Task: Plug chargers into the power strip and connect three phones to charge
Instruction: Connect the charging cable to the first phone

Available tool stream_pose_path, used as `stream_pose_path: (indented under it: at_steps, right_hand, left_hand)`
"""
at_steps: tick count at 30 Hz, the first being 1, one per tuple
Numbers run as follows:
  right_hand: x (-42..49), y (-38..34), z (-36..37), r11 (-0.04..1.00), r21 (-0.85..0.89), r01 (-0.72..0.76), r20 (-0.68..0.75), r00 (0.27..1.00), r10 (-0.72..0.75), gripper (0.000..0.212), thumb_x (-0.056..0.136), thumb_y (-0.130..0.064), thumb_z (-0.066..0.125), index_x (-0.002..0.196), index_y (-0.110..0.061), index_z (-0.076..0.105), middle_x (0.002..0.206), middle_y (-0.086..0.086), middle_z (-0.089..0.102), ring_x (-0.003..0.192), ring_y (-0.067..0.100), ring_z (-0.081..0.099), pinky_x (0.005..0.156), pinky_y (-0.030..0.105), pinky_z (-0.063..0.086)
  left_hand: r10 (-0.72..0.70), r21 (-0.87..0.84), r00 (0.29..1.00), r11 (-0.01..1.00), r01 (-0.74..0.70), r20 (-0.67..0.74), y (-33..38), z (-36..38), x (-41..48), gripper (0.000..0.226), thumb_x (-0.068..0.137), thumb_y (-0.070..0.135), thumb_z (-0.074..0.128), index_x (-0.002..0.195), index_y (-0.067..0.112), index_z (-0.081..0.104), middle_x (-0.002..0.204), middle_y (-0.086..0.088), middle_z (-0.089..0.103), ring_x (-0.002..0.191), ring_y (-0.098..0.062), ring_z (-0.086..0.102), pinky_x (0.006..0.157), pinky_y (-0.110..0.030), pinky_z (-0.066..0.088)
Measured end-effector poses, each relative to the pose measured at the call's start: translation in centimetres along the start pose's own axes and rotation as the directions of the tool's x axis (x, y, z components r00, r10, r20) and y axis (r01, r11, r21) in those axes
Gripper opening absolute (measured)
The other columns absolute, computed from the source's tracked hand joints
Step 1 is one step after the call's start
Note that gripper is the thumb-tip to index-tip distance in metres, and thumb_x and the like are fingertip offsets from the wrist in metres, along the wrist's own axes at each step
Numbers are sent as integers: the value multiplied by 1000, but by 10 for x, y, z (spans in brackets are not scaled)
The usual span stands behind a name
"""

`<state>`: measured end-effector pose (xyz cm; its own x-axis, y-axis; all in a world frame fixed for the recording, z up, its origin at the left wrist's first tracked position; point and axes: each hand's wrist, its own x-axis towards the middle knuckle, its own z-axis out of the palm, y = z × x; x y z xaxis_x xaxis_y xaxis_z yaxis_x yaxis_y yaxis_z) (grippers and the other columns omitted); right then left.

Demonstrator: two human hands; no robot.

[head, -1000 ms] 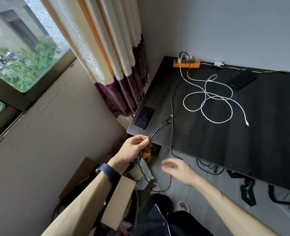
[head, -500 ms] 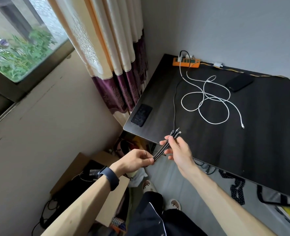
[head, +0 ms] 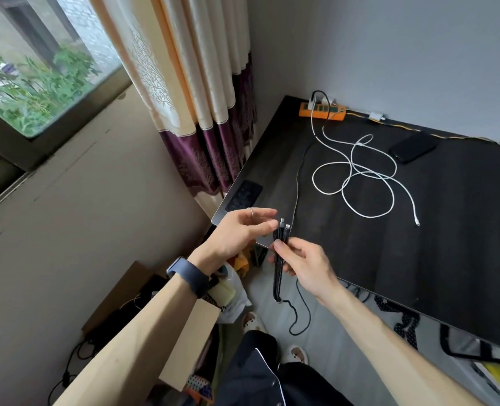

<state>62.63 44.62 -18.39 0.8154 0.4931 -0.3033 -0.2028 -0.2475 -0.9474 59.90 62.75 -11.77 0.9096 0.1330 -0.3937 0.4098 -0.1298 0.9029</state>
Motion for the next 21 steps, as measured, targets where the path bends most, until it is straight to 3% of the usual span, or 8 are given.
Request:
stream_pose_path:
  at_steps: [2, 5, 9, 12, 14, 16, 19, 21]
  right_hand:
    - [1, 1, -2, 998, -63, 4, 35, 999, -1, 35, 92, -52, 60, 83, -21, 72, 83, 4, 77, 61, 3, 58, 64, 22, 47]
    - [6, 6, -4, 990, -139, 1, -4, 1000, -1, 36, 91, -53, 59, 75, -22, 68, 67, -4, 72, 57, 0, 60, 62, 23, 47]
    - [21, 16, -2, 967, -252, -36, -162, 987, -6, 19, 87, -66, 51, 87, -57, 68, 79, -25, 73, 73, -1, 68, 71, 20, 54]
    - [44, 26, 2, 938, -340, -67, -160, 987, 12, 26, 88, -69, 46, 87, -56, 69, 81, -32, 71, 76, -5, 66, 72, 18, 51]
    - [62, 37, 5, 916, -394, -80, -161, 987, 17, 32, 90, -67, 47, 88, -46, 70, 80, -34, 70, 77, -7, 65, 68, 15, 47]
    - [77, 51, 6, 887, -454, -88, -170, 985, 10, 37, 92, -63, 47, 87, -34, 68, 82, -27, 73, 76, 1, 66, 67, 16, 47]
    - [110, 76, 8, 826, -555, -101, -189, 982, -7, 36, 94, -52, 54, 80, -20, 61, 67, -8, 66, 69, 22, 57, 66, 31, 42]
    - [133, 93, 9, 799, -593, -99, -157, 988, 5, 33, 96, -43, 58, 80, -17, 68, 84, -8, 71, 82, 28, 62, 72, 32, 43]
  left_hand:
    - [13, 20, 999, 1000, -14, 29, 1, 2, 6, 31, 89, 33, 74, 120, 29, 69, 106, 6, 76, 102, -14, 70, 95, -34, 54]
    - [23, 22, 1000, 1000, -23, 11, -9, 6, 22, 14, 88, 22, 75, 102, 19, 73, 92, -5, 76, 80, -6, 68, 74, -21, 55]
    - [-123, 293, 990, 946, 139, -72, -35, -14, 52, 10, 86, 16, 66, 92, 22, 71, 79, 6, 68, 66, -7, 61, 64, -16, 50]
    - [-360, 742, 933, 620, 255, -20, -58, -40, 77, 31, 84, 17, 61, 113, 18, 70, 109, -2, 71, 93, -19, 64, 81, -24, 51]
    - [-416, 859, 908, 445, 254, -53, -72, -51, 97, 39, 87, 22, 60, 124, 13, 66, 124, -8, 66, 111, -27, 61, 92, -31, 51]
    - [-399, 815, 907, 476, 330, -134, -85, -59, 121, 42, 87, 24, 58, 128, 13, 61, 129, -12, 61, 119, -31, 57, 99, -37, 49]
    - [-299, 734, 918, 556, 390, -261, -108, -65, 165, 49, 86, 36, 59, 130, 16, 50, 132, -13, 48, 125, -36, 47, 102, -47, 45]
    - [-222, 728, 927, 574, 375, -303, -126, -62, 193, 61, 83, 45, 63, 135, 19, 45, 135, -14, 43, 127, -38, 42, 103, -49, 43]
